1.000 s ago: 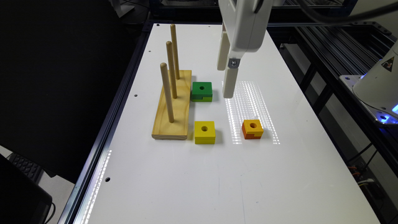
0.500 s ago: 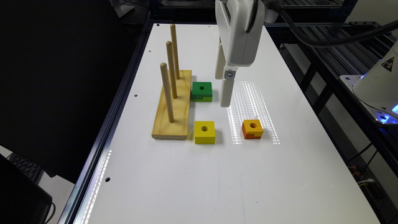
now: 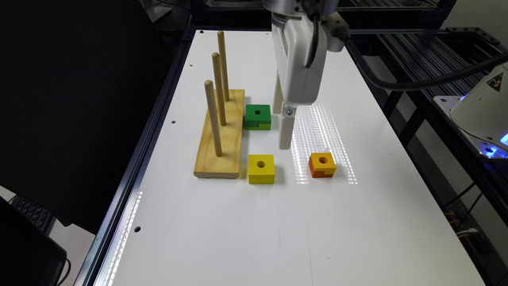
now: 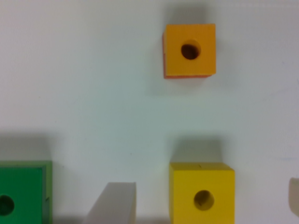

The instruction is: Pick up yellow block.

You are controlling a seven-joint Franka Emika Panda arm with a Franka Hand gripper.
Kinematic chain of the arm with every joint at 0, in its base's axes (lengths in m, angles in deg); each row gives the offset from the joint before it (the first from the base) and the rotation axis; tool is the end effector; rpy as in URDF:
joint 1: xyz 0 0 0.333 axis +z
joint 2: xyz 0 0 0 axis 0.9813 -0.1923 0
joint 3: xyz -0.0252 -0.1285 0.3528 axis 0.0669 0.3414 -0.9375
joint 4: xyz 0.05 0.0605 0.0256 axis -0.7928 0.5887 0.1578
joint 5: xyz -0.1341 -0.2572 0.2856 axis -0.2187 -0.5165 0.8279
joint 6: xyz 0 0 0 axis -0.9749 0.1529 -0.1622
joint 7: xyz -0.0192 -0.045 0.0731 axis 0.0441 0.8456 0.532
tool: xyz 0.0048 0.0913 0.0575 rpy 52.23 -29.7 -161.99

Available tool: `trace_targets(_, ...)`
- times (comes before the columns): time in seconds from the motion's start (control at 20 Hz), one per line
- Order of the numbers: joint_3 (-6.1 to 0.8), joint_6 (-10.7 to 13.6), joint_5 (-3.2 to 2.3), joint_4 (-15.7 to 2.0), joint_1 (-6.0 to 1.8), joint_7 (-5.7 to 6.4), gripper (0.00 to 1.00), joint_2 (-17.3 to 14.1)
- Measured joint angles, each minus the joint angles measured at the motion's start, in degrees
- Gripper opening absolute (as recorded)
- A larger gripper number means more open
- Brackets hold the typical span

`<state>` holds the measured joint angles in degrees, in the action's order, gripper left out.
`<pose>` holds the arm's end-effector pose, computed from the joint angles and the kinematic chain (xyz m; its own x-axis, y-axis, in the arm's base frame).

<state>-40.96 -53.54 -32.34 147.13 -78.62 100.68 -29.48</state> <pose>0.5284 0.1329 0.3279 0.7184 -0.6953 -0.0219 -0.6953 -0.7167 -0.0534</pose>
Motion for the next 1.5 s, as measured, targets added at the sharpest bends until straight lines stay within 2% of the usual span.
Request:
trace_targets(0.4,0.0,0.0,0.0,-0.63,-0.06,0.0,1.0,-0.1)
trace_targets(0.6,0.07,0.0,-0.13,-2.69,-0.11,0.0,1.0,-1.5)
trace_targets(0.8,0.18,0.0,-0.41,-5.21,-0.11,0.0,1.0,-4.3)
trace_targets(0.95,0.26,-0.1,-0.69,-6.45,-0.11,0.0,1.0,-6.2)
trace_targets(1.15,0.37,-0.8,-1.1,-7.06,-0.11,0.0,1.0,-8.1)
trace_targets(1.5,0.37,-0.9,-1.16,-7.43,-0.11,0.0,1.0,-8.7)
